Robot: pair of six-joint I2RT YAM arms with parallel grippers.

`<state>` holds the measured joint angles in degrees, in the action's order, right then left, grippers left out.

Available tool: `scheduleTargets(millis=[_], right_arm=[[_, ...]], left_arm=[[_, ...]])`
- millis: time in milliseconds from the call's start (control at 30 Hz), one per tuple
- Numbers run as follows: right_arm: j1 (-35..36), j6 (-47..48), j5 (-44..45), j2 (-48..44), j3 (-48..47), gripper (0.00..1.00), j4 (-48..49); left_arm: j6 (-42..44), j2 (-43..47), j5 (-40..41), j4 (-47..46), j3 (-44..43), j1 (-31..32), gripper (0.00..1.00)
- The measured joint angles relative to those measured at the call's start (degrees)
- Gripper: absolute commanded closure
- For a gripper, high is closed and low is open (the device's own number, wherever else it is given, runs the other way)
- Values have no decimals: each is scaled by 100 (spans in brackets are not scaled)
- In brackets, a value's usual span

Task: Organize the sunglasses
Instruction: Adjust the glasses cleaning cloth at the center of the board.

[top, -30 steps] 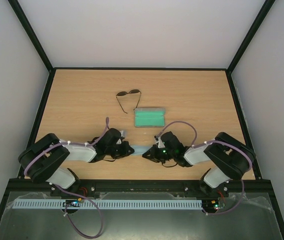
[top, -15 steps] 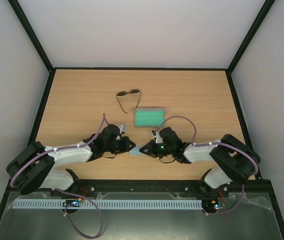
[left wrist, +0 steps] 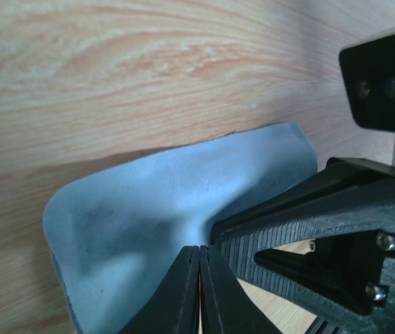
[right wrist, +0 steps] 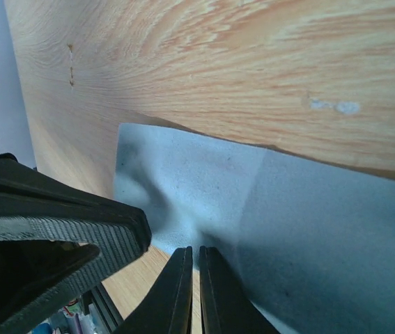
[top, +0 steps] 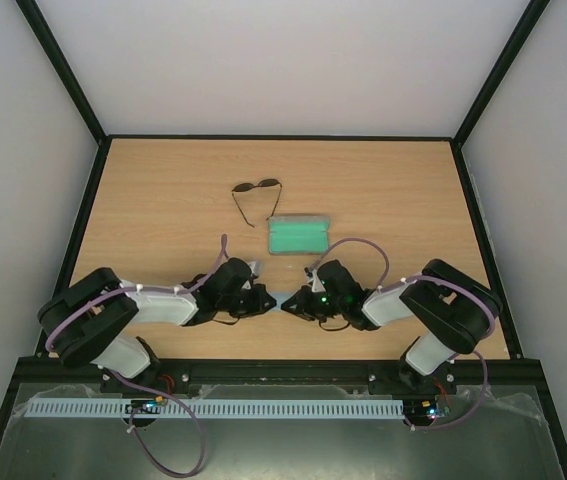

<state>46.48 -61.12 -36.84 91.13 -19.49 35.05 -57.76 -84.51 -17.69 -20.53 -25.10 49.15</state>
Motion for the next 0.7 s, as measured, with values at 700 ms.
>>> scheduleTargets(millis=[700], right_arm=[[-623,214,203,-1126,741,93,-503]], left_arm=[[-79,-107,192,-442,365,138,98]])
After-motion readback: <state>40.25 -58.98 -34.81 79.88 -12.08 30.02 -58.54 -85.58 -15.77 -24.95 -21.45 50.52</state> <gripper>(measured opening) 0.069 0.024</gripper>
